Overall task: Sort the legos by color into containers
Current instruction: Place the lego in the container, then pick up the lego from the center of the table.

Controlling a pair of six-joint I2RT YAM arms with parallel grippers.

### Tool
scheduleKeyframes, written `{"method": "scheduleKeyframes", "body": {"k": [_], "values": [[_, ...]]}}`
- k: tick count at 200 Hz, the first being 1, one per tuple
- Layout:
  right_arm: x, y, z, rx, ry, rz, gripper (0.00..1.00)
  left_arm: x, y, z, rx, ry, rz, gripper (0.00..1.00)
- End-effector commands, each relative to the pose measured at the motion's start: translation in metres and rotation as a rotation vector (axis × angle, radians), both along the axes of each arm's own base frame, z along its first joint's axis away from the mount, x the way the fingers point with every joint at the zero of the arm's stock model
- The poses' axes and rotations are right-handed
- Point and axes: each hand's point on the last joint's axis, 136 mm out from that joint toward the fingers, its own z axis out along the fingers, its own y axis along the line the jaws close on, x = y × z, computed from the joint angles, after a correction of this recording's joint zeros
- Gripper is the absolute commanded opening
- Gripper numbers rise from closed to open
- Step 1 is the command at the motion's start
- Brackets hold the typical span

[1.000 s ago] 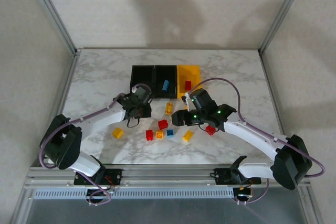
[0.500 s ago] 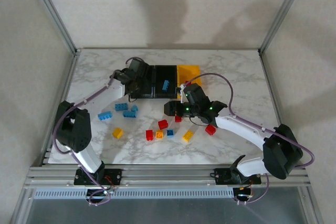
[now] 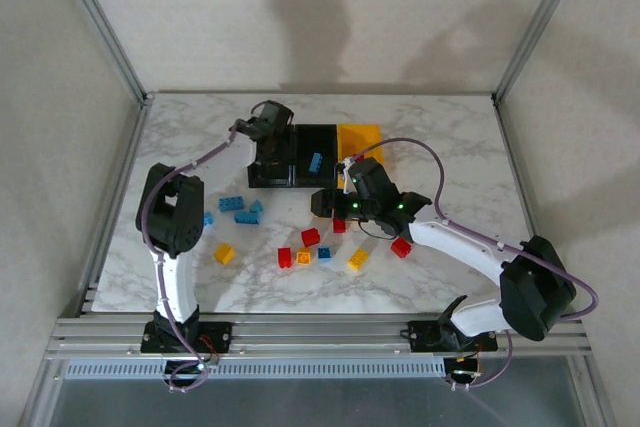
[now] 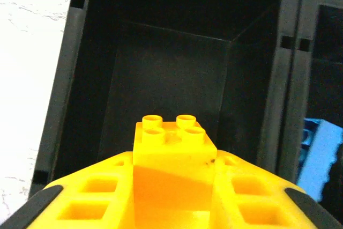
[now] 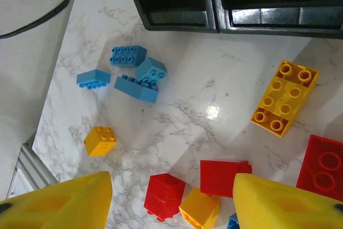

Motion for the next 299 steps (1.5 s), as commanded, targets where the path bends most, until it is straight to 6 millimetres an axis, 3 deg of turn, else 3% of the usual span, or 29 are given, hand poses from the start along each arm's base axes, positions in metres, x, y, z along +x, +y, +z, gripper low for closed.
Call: {"method": "scheduleKeyframes", "body": {"k": [1, 64, 92, 129, 167, 191, 231, 273, 299], "values": [[0.001, 0.0, 0.005, 0.003, -0.014, -0.014, 0.62, 0.004, 0.005, -0.004, 0.017, 0.015, 0.001, 0.25], [0.002, -0.001, 0.007, -0.004, -0.025, -0.019, 0.62, 0.007, 0.004, -0.014, 0.02, 0.035, 0.005, 0.3], [0.003, -0.003, 0.011, -0.005, -0.035, -0.024, 0.62, 0.006, 0.005, -0.017, 0.017, 0.039, 0.021, 0.47], [0.003, -0.01, 0.016, -0.023, -0.055, -0.04, 0.62, 0.006, 0.004, 0.006, -0.007, -0.005, 0.027, 0.54], [0.007, -0.025, 0.033, -0.047, -0.119, -0.088, 0.64, -0.004, 0.005, 0.048, -0.056, -0.078, 0.028, 0.54], [0.012, -0.038, 0.043, -0.073, -0.158, -0.14, 0.64, -0.019, 0.003, 0.072, -0.107, -0.121, 0.012, 0.54], [0.017, -0.056, 0.038, -0.162, -0.146, -0.209, 0.65, -0.059, -0.009, 0.096, -0.205, -0.159, -0.048, 0.56], [0.019, -0.082, 0.037, -0.203, -0.146, -0.323, 0.67, -0.108, -0.023, 0.103, -0.3, -0.171, -0.131, 0.59], [0.017, -0.093, 0.029, -0.235, -0.099, -0.355, 0.67, -0.136, -0.031, 0.096, -0.374, -0.167, -0.172, 0.62]]}}
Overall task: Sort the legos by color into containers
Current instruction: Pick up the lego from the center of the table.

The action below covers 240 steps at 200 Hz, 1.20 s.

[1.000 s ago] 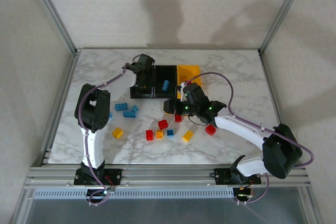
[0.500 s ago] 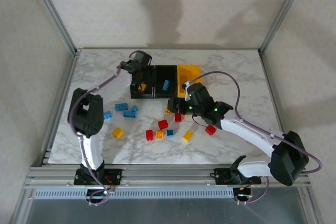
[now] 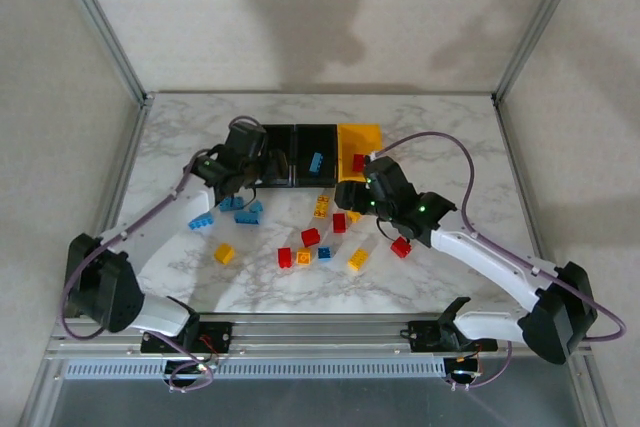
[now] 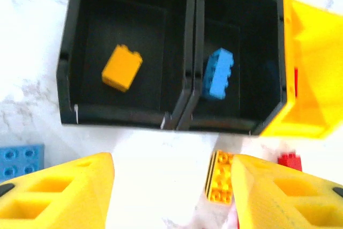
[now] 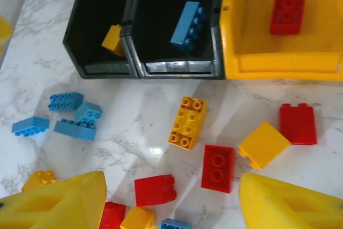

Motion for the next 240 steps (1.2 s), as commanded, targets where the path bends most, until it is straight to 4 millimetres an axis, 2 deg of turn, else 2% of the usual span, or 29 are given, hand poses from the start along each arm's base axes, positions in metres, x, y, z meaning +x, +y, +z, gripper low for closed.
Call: {"method": "scheduleKeyframes", "body": {"k": [1, 37, 71, 84, 113, 184, 207, 240], "values": [[0.001, -0.021, -0.002, -0.038, 0.026, -0.089, 0.67, -0.023, -0.015, 0.003, -0.105, -0.01, -0.058, 0.62], [0.003, -0.036, -0.033, -0.072, 0.151, -0.169, 0.7, -0.055, -0.026, -0.013, -0.182, -0.021, -0.088, 0.62], [0.008, -0.034, -0.05, -0.082, 0.195, -0.189, 0.69, -0.08, -0.038, -0.024, -0.229, -0.013, -0.119, 0.62], [0.009, -0.032, -0.055, -0.084, 0.213, -0.193, 0.68, -0.086, -0.037, -0.027, -0.213, -0.01, -0.119, 0.62], [0.01, -0.027, -0.06, -0.072, 0.224, -0.184, 0.68, -0.092, -0.032, -0.028, -0.198, -0.013, -0.11, 0.63], [0.003, -0.018, -0.077, -0.067, 0.267, -0.118, 0.62, -0.095, -0.038, -0.045, -0.163, 0.031, -0.103, 0.63], [-0.001, -0.007, -0.084, -0.081, 0.273, -0.071, 0.62, -0.098, -0.04, -0.051, -0.176, 0.049, -0.104, 0.63], [-0.008, 0.013, -0.107, -0.098, 0.317, -0.008, 0.58, -0.104, -0.037, -0.057, -0.186, 0.065, -0.095, 0.63]]}}
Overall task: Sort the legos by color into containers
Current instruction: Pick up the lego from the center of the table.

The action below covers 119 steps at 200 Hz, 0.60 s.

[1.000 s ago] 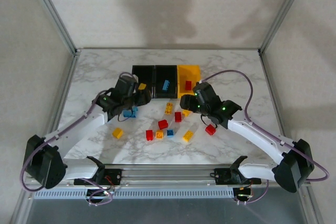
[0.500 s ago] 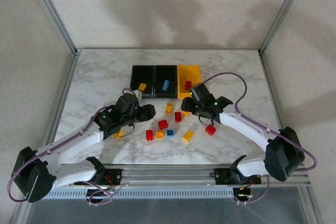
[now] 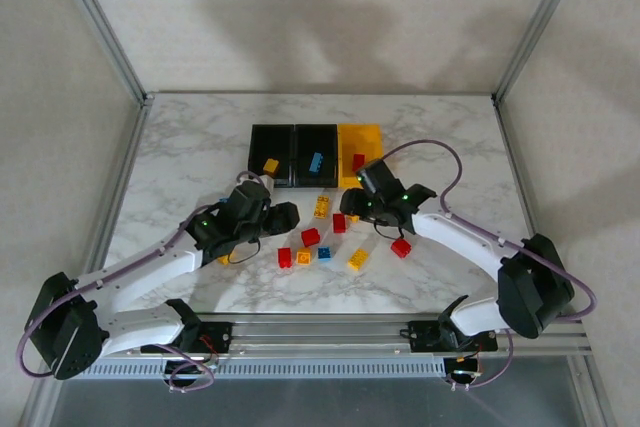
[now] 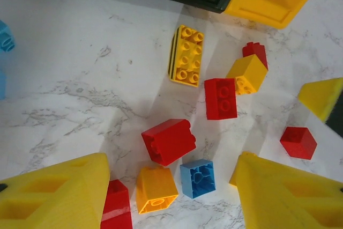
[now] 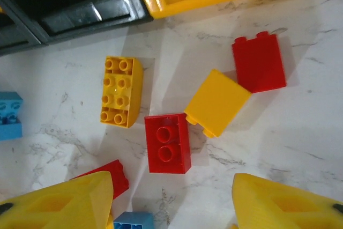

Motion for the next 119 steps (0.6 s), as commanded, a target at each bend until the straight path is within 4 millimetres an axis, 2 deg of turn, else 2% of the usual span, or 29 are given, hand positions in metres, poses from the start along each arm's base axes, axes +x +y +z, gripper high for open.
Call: {"method": "scheduleKeyframes", "body": {"k": [1, 29, 119], "values": [[-0.009, 0.016, -0.02, -0.004, 0.038, 0.068, 0.58, -0.005, 0.002, -0.006, -0.009, 0.012, 0.016, 0.63], [-0.011, 0.025, -0.038, -0.023, 0.075, 0.089, 0.52, -0.007, 0.004, -0.007, -0.01, 0.012, 0.024, 0.64], [-0.003, 0.041, -0.07, -0.094, 0.125, 0.114, 0.56, -0.009, 0.007, -0.012, -0.005, 0.018, 0.033, 0.64]]}}
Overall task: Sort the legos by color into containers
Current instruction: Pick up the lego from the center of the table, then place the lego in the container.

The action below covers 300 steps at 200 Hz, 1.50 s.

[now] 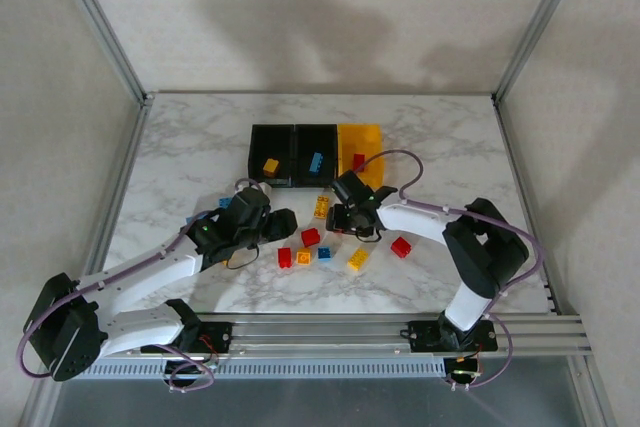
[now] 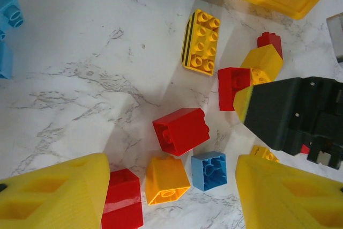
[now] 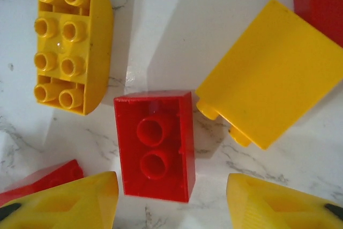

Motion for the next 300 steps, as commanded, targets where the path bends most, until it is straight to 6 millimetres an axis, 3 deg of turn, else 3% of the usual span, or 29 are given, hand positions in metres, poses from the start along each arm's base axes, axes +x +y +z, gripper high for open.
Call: {"method": "scheduleKeyframes", "body": {"k": [1, 34, 87, 115, 172, 214, 224, 267, 300], "values": [[0.004, 0.013, 0.002, 0.0, -0.015, 0.037, 0.56, -0.001, 0.003, 0.002, -0.007, -0.012, 0.019, 0.64], [0.007, 0.014, -0.005, -0.026, -0.011, 0.033, 0.54, -0.002, 0.003, 0.0, -0.004, -0.01, 0.02, 0.64], [0.005, 0.014, -0.005, -0.043, -0.003, 0.064, 0.3, -0.001, 0.004, 0.001, -0.007, -0.013, 0.025, 0.63], [-0.001, 0.017, 0.014, -0.023, -0.014, 0.089, 0.27, 0.001, 0.001, 0.003, -0.022, -0.019, 0.027, 0.63], [-0.001, 0.01, 0.079, 0.042, -0.103, 0.095, 0.27, 0.013, -0.014, 0.028, -0.083, -0.066, 0.015, 0.64], [0.037, -0.008, 0.111, 0.049, -0.176, 0.061, 0.27, 0.029, -0.028, 0.058, -0.14, -0.116, 0.023, 0.64], [0.057, -0.02, 0.115, 0.039, -0.194, 0.033, 0.27, 0.034, -0.032, 0.065, -0.158, -0.126, 0.025, 0.64], [0.114, -0.041, 0.11, 0.005, -0.203, -0.004, 0.27, 0.048, -0.046, 0.077, -0.175, -0.132, 0.02, 0.64], [0.151, -0.049, 0.098, -0.01, -0.189, -0.022, 0.28, 0.052, -0.051, 0.072, -0.167, -0.115, 0.014, 0.64]]}}
